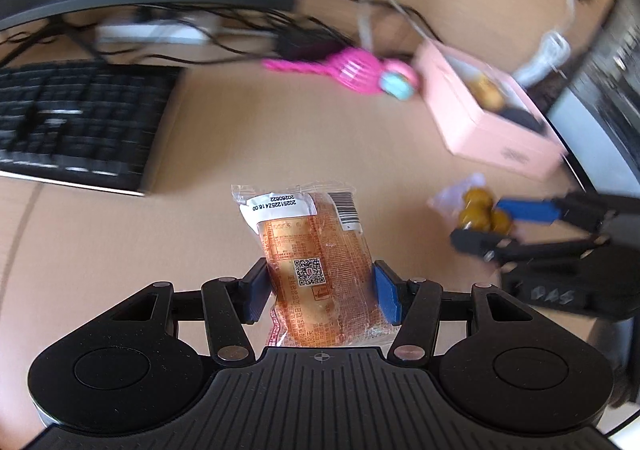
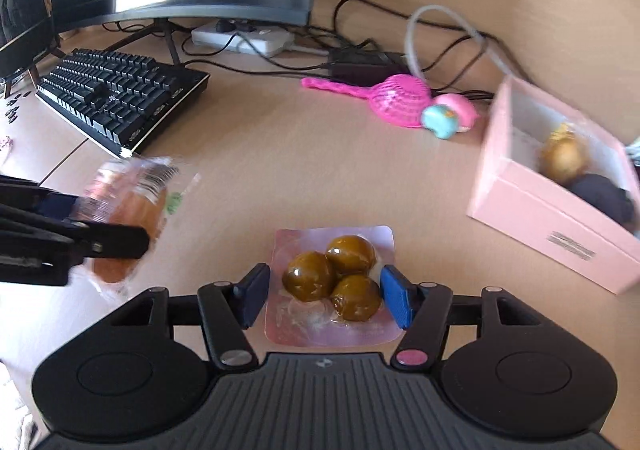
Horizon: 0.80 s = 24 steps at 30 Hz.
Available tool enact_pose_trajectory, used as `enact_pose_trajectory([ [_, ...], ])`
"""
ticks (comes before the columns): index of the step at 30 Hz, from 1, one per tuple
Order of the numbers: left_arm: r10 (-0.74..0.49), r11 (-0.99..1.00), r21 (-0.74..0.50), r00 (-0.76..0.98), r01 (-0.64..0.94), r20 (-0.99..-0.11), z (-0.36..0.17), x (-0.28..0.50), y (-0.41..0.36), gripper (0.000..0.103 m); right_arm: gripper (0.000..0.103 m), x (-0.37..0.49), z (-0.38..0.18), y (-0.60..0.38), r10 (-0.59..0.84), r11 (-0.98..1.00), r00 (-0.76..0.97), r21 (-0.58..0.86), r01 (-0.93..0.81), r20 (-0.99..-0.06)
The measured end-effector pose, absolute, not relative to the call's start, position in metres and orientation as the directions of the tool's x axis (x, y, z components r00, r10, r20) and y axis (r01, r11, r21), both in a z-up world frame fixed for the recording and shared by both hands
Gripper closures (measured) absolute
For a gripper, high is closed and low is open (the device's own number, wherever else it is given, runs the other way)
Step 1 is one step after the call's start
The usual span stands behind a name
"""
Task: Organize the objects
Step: 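Lift the bread loaf with the left gripper while the right gripper grasps the brown candy tray, then drop the bread loaf into the pink box with the left gripper while the right drops the candies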
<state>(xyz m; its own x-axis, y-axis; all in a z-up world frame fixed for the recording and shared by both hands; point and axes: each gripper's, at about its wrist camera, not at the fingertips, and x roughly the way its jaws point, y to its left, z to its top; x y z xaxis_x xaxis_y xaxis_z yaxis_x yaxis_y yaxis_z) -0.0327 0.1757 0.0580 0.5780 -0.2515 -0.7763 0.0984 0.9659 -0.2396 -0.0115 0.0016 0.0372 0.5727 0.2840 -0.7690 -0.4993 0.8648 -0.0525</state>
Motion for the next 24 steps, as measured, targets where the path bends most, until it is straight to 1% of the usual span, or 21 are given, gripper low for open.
enact_pose_trajectory([
  [3,-0.307,0.952,-0.256,0.548,0.169,-0.778,0.061,-0.032,0.148,0.044,0.042,-0.027,0.053,-0.030,0.252,0.884,0.610,-0.077,-0.460,-0.751],
  [7,-0.381,0.924,-0.277,0.547,0.265,-0.745,0.074,-0.021,0.102,0.044,0.042,-0.043,0.076,-0.077,0.182,0.928,0.651,-0.091,-0.363,-0.737],
  [10,-0.429,0.903,-0.322,0.557,0.284,-0.711,0.091,0.004,0.071,0.044,0.042,-0.054,0.099,-0.112,0.155,0.946,0.693,-0.095,-0.309,-0.704],
  [13,-0.469,0.883,-0.353,0.577,0.310,-0.668,0.120,0.042,0.040,0.044,0.042,-0.055,0.122,-0.140,0.123,0.957,0.740,-0.119,-0.266,-0.661],
  [16,-0.453,0.891,-0.294,0.646,0.345,-0.615,0.152,0.079,0.015,0.044,0.042,-0.052,0.143,-0.165,0.112,0.967,0.787,-0.115,-0.226,-0.606],
  [18,-0.435,0.900,-0.255,0.684,0.354,-0.586,0.162,0.099,0.000,0.044,0.042,-0.049,0.153,-0.179,0.109,0.974,0.809,-0.102,-0.204,-0.577],
  [21,-0.426,0.902,-0.216,0.692,0.374,-0.582,0.158,0.129,-0.019,0.044,0.042,-0.047,0.157,-0.197,0.104,0.981,0.824,-0.079,-0.178,-0.557],
  [24,-0.376,0.917,-0.132,0.708,0.376,-0.597,0.139,0.156,-0.043,0.044,0.042,-0.046,0.146,-0.217,0.110,0.988,0.816,-0.030,-0.154,-0.568],
])
